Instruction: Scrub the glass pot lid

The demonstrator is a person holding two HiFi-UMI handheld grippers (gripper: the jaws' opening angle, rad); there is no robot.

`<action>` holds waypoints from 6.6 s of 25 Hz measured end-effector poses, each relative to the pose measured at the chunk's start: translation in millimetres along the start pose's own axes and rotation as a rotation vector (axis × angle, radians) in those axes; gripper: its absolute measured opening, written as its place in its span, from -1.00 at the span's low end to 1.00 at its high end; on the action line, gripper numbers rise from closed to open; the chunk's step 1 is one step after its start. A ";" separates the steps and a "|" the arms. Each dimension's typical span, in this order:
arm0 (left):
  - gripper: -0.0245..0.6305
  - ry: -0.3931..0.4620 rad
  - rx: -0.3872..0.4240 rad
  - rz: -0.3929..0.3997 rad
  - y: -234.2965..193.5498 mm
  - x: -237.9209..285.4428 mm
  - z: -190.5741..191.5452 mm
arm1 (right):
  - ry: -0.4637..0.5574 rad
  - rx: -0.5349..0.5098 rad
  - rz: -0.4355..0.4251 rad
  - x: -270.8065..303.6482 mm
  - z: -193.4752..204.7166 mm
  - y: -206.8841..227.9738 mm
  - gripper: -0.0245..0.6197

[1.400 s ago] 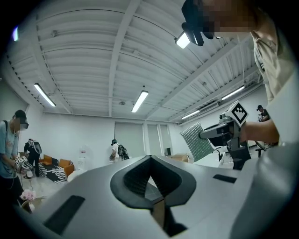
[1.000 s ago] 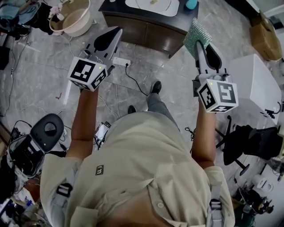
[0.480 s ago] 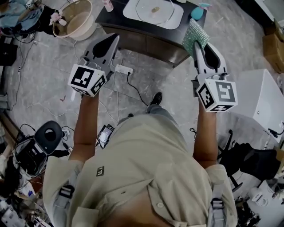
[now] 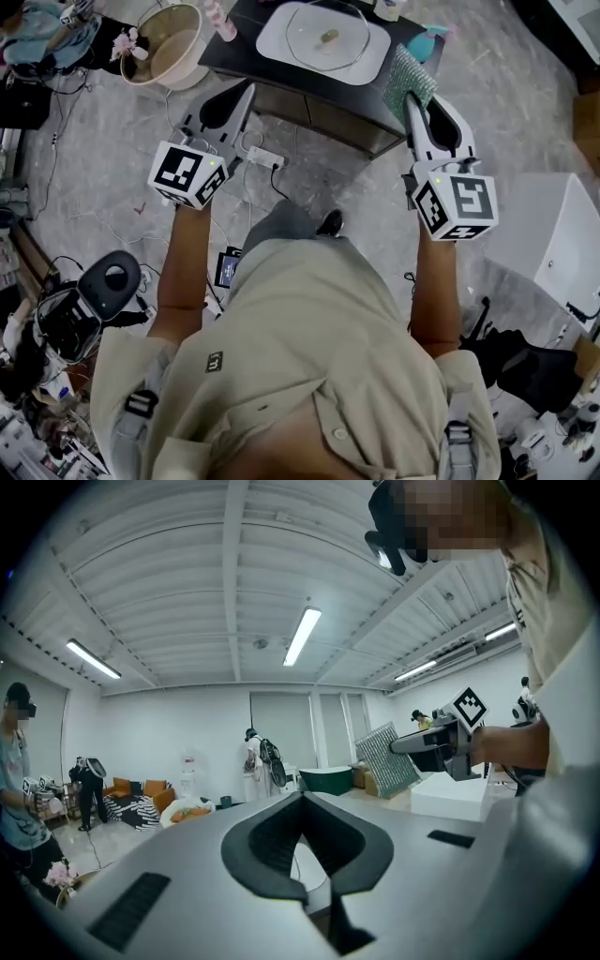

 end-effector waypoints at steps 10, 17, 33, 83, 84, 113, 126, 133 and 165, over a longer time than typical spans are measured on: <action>-0.88 0.015 -0.034 0.084 -39.3 97.9 -8.5 | -0.055 0.012 0.102 28.1 16.0 52.4 -0.67; -0.88 0.026 -0.051 0.157 -102.7 155.1 -20.9 | -0.108 0.000 0.164 92.8 13.4 68.5 -0.67; -0.88 -0.029 -0.137 0.072 -221.4 189.0 7.1 | -0.262 -0.087 0.047 278.7 56.4 65.7 -0.66; -0.88 -0.271 -0.462 -0.233 -283.8 193.1 155.1 | -0.776 -0.281 -0.132 548.8 366.7 108.9 -0.61; -0.88 -0.273 -0.464 -0.236 -283.2 192.0 155.0 | -0.759 -0.286 -0.147 560.8 364.1 99.9 -0.61; -0.88 -0.247 -0.517 -0.197 -279.8 189.0 171.7 | -0.837 -0.307 -0.114 532.2 378.2 117.9 -0.60; -0.88 -0.271 -0.536 -0.253 -290.3 180.8 175.9 | -0.830 -0.412 -0.419 608.7 409.5 -44.4 -0.60; -0.88 -0.279 -0.537 -0.237 -291.5 184.1 177.7 | -0.893 -0.436 -0.535 529.0 439.3 -69.5 -0.60; -0.88 -0.176 -0.410 -0.330 -336.2 77.0 143.1 | -0.790 -0.531 -0.308 591.0 333.1 25.5 -0.62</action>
Point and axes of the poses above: the fingertips, and each gripper's own axes: x forward along the fingers, y to its right, z out of its underside, the point moved 3 cm from there along -x, backward along the fingers, and after that the axes turned 12 degrees about -x, right-handed, at the moved point
